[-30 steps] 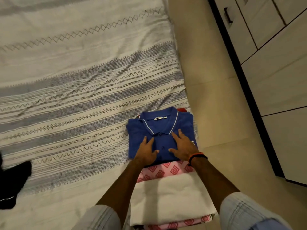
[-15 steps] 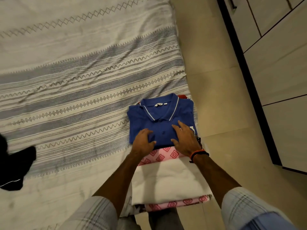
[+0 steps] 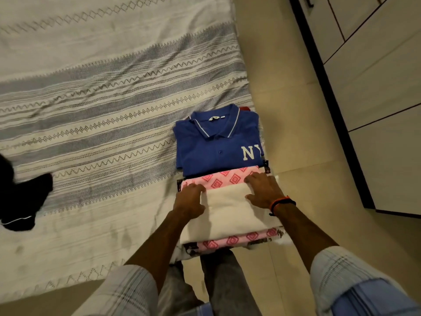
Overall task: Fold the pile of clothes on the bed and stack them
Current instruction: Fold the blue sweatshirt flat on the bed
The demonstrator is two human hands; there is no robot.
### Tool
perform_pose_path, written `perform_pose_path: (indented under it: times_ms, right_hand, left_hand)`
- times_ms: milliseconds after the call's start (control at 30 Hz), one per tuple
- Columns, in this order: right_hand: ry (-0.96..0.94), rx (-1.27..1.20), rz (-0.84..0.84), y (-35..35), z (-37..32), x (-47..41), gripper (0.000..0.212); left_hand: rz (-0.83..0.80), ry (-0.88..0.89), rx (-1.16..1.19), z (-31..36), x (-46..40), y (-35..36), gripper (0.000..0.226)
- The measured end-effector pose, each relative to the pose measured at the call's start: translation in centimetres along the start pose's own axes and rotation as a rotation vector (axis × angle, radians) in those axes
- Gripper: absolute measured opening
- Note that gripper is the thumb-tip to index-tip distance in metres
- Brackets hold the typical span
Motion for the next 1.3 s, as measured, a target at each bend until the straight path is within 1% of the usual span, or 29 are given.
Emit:
perform_pose_path:
  times_ms: [67,133,200,233,267,300,367,400,467,567,600,700,767,833,867,900,933,967,1000,1033,1133,1233,1267,1300]
  right_hand:
    - [0.024,0.087,0.004,0.4,0.2,0.4,0.055]
    - [0.055,0.119,0.009,0.6,0.3,0.8,0.05]
    - [0.075,0.155,-0.006,0.7,0.6,1.2,0.045]
    - [0.083,0.154,-0.014,0.8,0.8,1.4,0.044]
    - [0.091,0.124,-0.016,0.9,1.1,1.6,0.041]
    - [0.104,0.071,-0.019,0.9,1.6,1.8,0.038]
    - [0.153,-0.095,-0.014,0.7,2.5,2.5,0.036]
    - [0.179,-0.18,-0.003,0.5,2.9,2.9,0.036]
    - [0.208,-0.294,0.018,0.4,3.5,3.6,0.037]
    - [0.217,-0.376,0.043,0.7,3.8,3.7,0.041]
    - [0.231,-0.405,0.052,1.0,3.7,3.5,0.044]
    - [0.33,-0.577,0.08,2.4,3.7,3.0,0.053]
    - [0.379,-0.66,0.056,3.1,3.7,3.0,0.047]
    - [0.359,-0.658,0.029,3.2,3.7,3.4,0.039]
    - [0.342,-0.657,0.041,3.2,3.7,3.6,0.037]
    - [0.326,-0.671,0.061,3.2,3.8,3.8,0.037]
    - [0.316,-0.71,0.087,3.1,3.9,3.9,0.036]
    - [0.308,-0.774,0.119,3.0,4.0,4.0,0.034]
    - [0.304,-0.848,0.151,2.5,4.1,4.1,0.032]
    - [0.292,-0.919,0.182,2.2,4.0,4.2,0.031]
    - [0.271,-1.061,0.27,0.8,4.0,3.8,0.036]
    - [0.279,-1.135,0.342,-1.3,4.2,2.8,0.058]
    - [0.28,-1.14,0.355,-2.0,4.2,2.4,0.06]
    - [0.28,-1.146,0.365,-2.7,4.2,2.0,0.056]
  left_hand:
    - [0.009,0.019,-0.104,0.2,0.2,0.2,0.059]
    - [0.01,0.021,-0.201,-0.1,0.5,0.2,0.055]
    - [0.022,0.017,-0.251,-0.4,1.0,0.3,0.045]
    - [0.038,0.014,-0.239,-0.6,1.4,0.2,0.04]
    - [0.057,0.009,-0.185,-0.9,1.6,0.2,0.036]
    - [0.068,-0.007,-0.083,-1.2,1.9,0.1,0.037]
    - [0.077,-0.049,0.158,-1.8,2.7,-0.2,0.045]
    - [0.08,-0.058,0.229,-2.2,3.1,-0.4,0.046]
    - [0.085,-0.071,0.279,-2.8,3.4,-0.5,0.041]
    - [0.077,-0.133,0.254,-2.9,3.3,-0.3,0.034]
    - [0.066,-0.163,0.256,-2.9,3.1,0.0,0.037]
    - [0.023,-0.238,0.31,-2.9,2.9,0.8,0.061]
    - [0.011,-0.275,0.374,-3.4,3.0,1.2,0.067]
    - [0.041,-0.331,0.525,-4.3,3.3,1.5,0.07]
    - [0.072,-0.356,0.623,-4.5,3.6,1.5,0.069]
    - [0.102,-0.371,0.735,-4.6,4.0,1.4,0.063]
    - [0.125,-0.378,0.856,-4.6,4.3,1.3,0.052]
    - [0.142,-0.381,0.978,-4.3,4.6,1.0,0.039]
    - [0.151,-0.38,1.082,-3.9,5.0,0.4,0.031]
    - [0.156,-0.379,1.157,-3.6,5.3,-0.1,0.029]
    - [0.201,-0.367,1.267,-2.6,5.2,-1.8,0.034]
    - [0.278,-0.322,1.321,-1.5,4.7,-4.1,0.033]
    - [0.296,-0.306,1.332,-1.2,4.5,-4.7,0.031]
    - [0.311,-0.297,1.336,-1.0,4.2,-5.3,0.031]
Point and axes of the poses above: each hand's wrist, its own x-axis away from the middle knuckle, its own y-axis out of the palm, z = x × y, the point moved 1 cm from there along -x, towards the middle knuckle, and after that the axes turned 9 degrees about x, right-handed, at the moved point
